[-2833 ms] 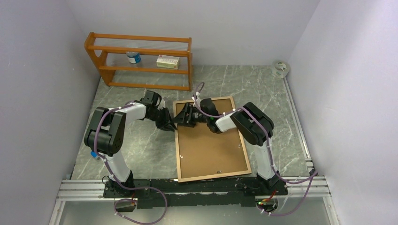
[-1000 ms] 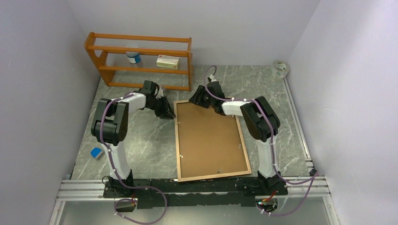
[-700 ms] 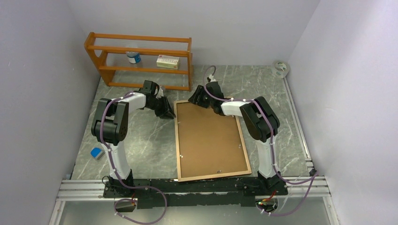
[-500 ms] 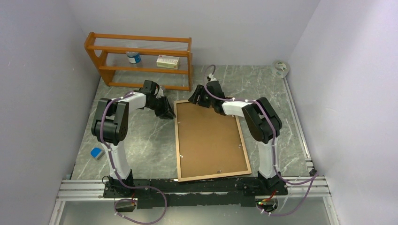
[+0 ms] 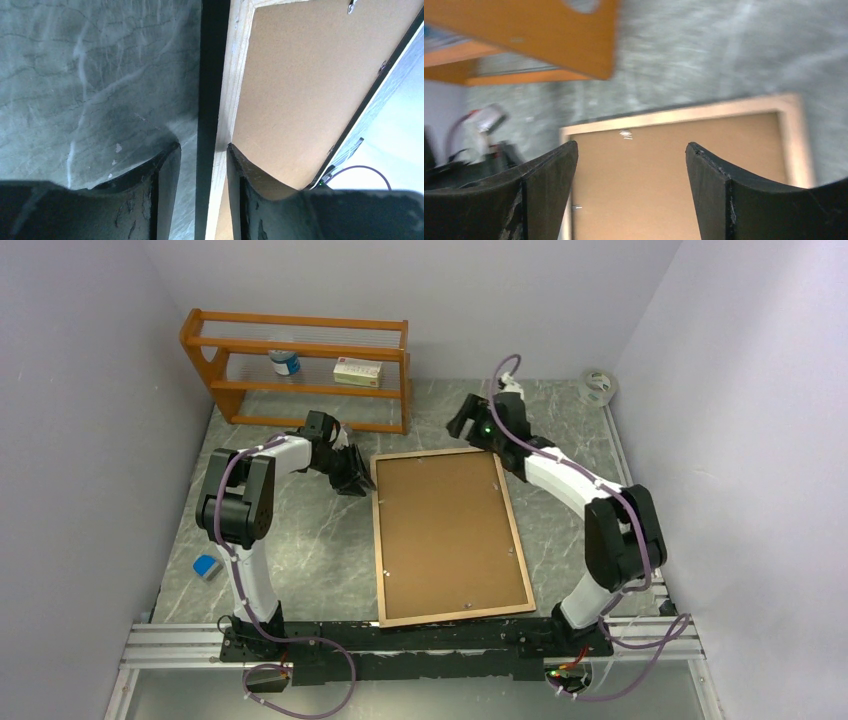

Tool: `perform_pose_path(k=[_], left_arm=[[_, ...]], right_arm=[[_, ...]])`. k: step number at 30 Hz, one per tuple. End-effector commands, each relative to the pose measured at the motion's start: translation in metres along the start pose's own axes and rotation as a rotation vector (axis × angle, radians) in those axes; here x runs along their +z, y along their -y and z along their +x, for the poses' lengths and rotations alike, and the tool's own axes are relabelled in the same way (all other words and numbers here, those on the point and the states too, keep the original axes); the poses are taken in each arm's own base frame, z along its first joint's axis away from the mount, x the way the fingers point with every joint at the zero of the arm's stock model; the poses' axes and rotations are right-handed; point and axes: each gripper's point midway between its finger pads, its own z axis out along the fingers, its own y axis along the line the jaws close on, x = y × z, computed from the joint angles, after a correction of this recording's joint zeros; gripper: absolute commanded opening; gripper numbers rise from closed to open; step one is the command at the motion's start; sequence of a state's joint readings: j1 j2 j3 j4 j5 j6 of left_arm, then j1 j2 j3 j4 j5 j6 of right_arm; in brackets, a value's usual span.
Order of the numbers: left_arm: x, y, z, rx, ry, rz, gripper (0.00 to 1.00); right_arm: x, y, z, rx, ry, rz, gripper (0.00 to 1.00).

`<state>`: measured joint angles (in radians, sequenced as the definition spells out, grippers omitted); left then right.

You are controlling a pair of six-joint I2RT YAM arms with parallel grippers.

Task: Put the photo into the frame
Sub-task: Install the photo frame at the center of the board.

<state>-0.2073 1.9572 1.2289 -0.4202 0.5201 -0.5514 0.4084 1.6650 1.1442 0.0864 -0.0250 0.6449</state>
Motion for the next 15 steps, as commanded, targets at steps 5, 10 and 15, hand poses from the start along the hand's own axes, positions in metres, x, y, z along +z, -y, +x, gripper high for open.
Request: perform_pose_path(k=[5, 10, 15], left_arm=[[-0.005, 0.009, -0.002, 0.001, 0.004, 0.023, 0.45], [-0.004, 0.008, -0.001, -0.001, -0.003, 0.019, 0.46], [-0.002, 0.006, 0.001, -0.004, -0.012, 0.019, 0.45]], right_arm=[[-0.06, 0.143, 0.04, -0.007, -0.175, 0.458, 0.89], [-0.066, 0.159, 0.068, -0.066, -0.339, 0.475, 0.87], [-0.06, 0.161, 0.082, -0.089, -0.408, 0.448, 0.81]])
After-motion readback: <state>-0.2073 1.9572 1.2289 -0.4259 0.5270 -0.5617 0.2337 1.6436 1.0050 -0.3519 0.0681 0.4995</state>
